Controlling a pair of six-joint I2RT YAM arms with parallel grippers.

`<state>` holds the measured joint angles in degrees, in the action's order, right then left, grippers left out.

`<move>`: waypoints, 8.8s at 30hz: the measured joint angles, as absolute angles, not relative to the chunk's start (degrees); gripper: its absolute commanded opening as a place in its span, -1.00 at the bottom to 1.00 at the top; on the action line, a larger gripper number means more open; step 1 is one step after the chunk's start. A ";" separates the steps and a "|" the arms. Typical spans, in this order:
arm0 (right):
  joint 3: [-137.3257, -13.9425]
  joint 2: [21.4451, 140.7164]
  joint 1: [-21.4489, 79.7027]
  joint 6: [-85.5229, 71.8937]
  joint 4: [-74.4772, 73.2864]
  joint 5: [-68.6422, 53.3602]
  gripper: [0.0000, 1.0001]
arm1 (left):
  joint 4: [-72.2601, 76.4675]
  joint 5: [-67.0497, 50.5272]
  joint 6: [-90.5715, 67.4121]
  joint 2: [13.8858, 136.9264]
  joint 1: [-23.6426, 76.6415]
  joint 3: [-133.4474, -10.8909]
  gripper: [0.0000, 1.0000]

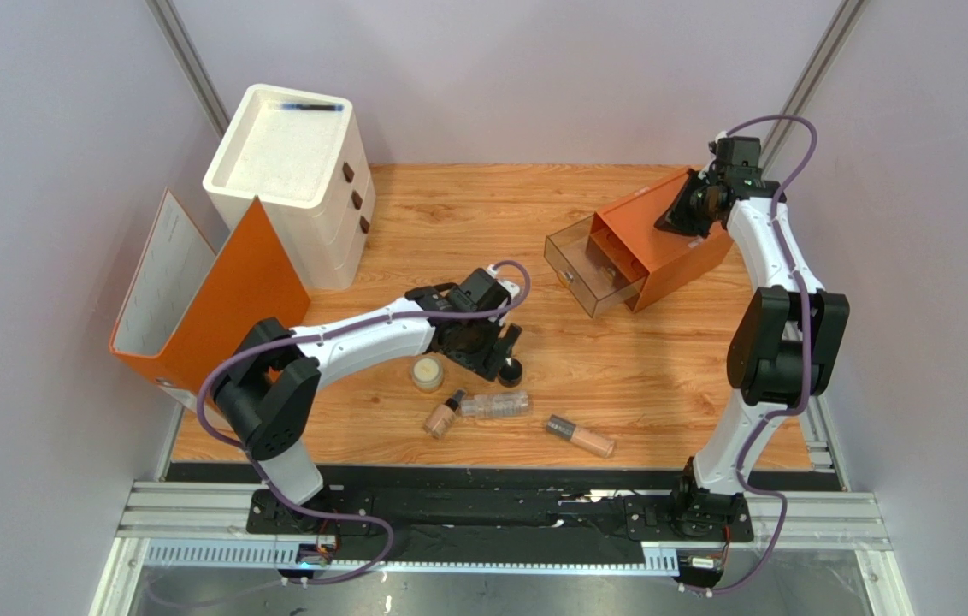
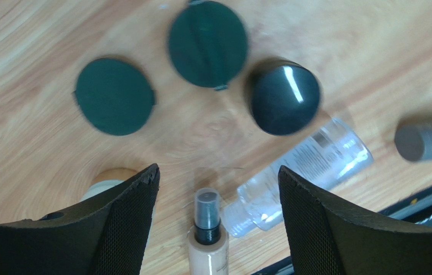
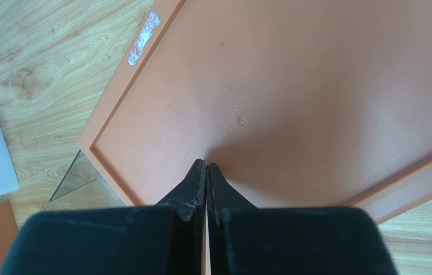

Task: Organize the makeup

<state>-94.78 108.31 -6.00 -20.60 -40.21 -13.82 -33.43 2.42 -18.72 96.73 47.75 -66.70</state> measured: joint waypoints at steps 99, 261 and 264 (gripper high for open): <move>-89.36 105.41 -6.31 -20.12 -34.46 -15.20 -1.00 | -30.02 -0.51 -24.84 111.48 50.48 -110.69 0.58; -89.25 106.08 -6.70 -19.68 -34.57 -18.02 -1.00 | -41.82 1.30 -26.15 96.66 55.96 -58.98 -1.00; -89.25 106.08 -6.70 -19.68 -34.57 -18.02 -1.00 | -43.18 2.98 -25.89 96.57 56.25 -62.83 -1.00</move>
